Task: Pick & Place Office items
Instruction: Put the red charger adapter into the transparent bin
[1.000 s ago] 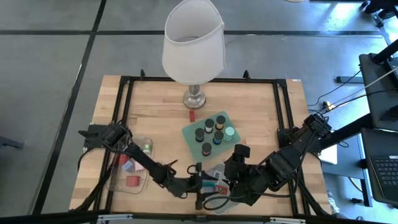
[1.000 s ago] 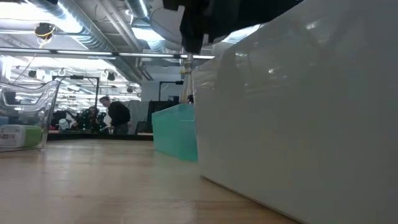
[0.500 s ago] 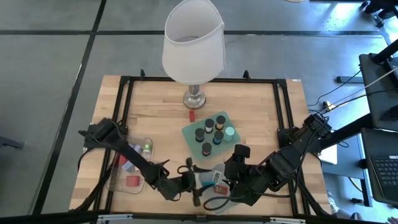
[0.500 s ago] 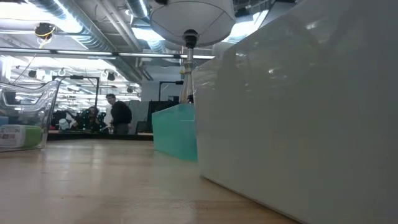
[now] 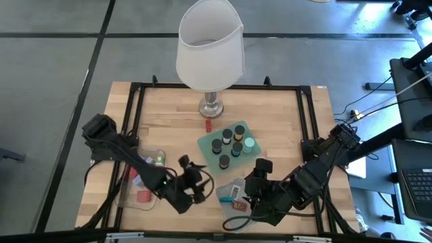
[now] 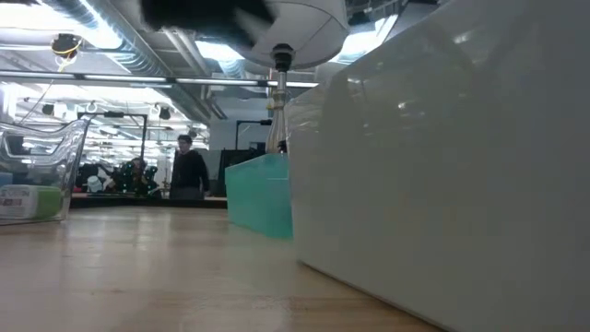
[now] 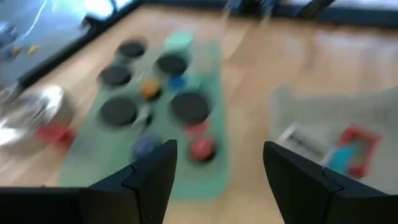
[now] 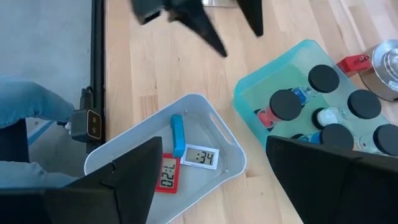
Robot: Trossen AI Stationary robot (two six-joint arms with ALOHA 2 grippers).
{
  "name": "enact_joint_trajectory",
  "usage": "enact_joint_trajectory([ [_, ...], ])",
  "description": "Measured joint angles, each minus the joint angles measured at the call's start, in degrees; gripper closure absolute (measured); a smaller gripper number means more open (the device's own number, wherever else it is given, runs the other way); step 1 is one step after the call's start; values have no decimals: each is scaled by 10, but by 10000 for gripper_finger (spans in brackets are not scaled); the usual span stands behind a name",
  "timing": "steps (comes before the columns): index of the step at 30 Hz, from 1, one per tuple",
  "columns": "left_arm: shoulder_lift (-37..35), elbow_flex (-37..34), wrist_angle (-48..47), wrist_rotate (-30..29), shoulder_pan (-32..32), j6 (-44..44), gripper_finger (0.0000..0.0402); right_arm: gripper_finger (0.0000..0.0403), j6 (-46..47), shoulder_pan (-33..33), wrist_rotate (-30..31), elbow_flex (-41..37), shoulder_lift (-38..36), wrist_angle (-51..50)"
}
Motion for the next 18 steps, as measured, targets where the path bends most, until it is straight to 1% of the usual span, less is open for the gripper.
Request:
enact_joint_trajectory([
  [5, -3, 0, -173, 36, 17, -117, 167, 112, 0, 0, 0, 0, 0, 0],
  [9, -3, 0, -268, 68, 39, -167, 167, 112, -8, 0, 0, 0, 0, 0],
  [13, -3, 0, -329, 88, 63, -171, 167, 112, -16, 0, 0, 0, 0, 0],
  [15, -3, 0, -351, 103, 77, -161, 167, 112, -18, 0, 0, 0, 0, 0],
  [18, -3, 0, -377, 106, 99, -141, 167, 112, -33, 0, 1, 0, 0, 0],
])
